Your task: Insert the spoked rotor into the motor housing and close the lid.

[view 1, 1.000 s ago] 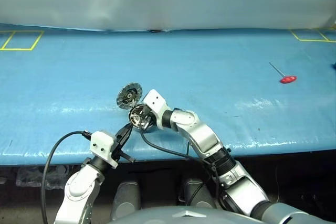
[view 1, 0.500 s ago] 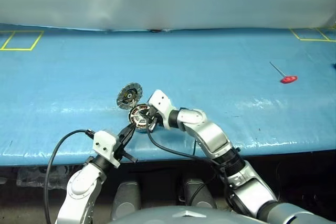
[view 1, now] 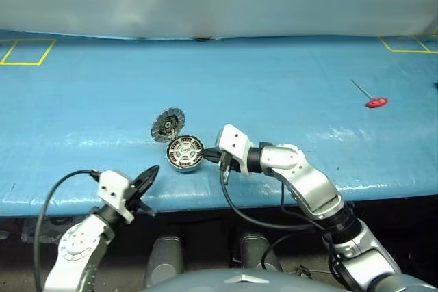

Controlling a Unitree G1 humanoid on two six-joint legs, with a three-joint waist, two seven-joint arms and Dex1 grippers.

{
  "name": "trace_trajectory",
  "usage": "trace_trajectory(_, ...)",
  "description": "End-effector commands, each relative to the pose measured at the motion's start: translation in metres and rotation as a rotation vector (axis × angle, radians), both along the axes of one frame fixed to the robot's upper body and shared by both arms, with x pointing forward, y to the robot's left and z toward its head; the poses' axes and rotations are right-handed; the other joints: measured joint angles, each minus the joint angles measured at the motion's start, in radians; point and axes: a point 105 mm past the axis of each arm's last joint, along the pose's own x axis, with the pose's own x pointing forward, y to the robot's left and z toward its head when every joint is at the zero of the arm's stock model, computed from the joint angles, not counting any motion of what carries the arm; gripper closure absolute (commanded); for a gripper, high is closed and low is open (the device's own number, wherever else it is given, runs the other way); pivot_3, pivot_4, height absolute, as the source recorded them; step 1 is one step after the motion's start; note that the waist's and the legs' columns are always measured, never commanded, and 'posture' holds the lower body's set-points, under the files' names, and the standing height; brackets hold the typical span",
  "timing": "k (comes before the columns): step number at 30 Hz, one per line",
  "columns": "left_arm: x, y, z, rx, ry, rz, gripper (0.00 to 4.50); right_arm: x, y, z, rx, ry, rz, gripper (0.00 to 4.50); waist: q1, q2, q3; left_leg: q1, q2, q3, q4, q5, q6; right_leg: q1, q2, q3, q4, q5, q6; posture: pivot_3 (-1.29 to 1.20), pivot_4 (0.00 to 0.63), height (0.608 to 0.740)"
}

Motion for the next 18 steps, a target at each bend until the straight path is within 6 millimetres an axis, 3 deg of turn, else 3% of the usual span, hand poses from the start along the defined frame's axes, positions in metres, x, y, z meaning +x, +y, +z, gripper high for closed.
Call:
trace_trajectory(1,0.009,0.028,0.024,-0.021,-0.063,0.061,4.47,-0.003,-0.004,0.014,0.161,-0.045,-0.054,4.5,0.003,-0.001,0.0,0.001,0.0,0.0,0.0,0.0,0.0,0.0,0.0,0.0,0.0,0.0,0.0,0.0,0.15,0.74)
trace_trajectory(7,0.036,0.058,0.04,-0.133,-0.095,0.096,4.47,-0.009,-0.015,-0.021,0.185,0.001,-0.167,4.5,0.003,-0.002,0.0,0.005,-0.001,0.0,0.001,0.0,0.0,0.004,-0.001,-0.001,0.0,0.0,0.001,0.0,0.15,0.74)
trace_trajectory(11,0.062,0.073,0.045,-0.237,-0.089,0.11,4.47,-0.014,-0.014,-0.031,0.169,0.001,-0.183,4.5,0.003,-0.003,0.0,0.006,0.0,-0.001,0.002,0.0,0.0,0.004,0.0,-0.001,0.0,0.001,0.001,0.0,0.15,0.74)
trace_trajectory(18,0.112,0.061,0.041,-0.258,0.066,-0.049,4.47,-0.013,-0.011,-0.029,0.204,-0.001,-0.205,4.5,0.007,-0.004,0.0,0.01,-0.001,-0.002,0.001,0.0,0.0,0.013,0.001,-0.001,0.0,0.0,0.001,0.0,0.15,0.74)
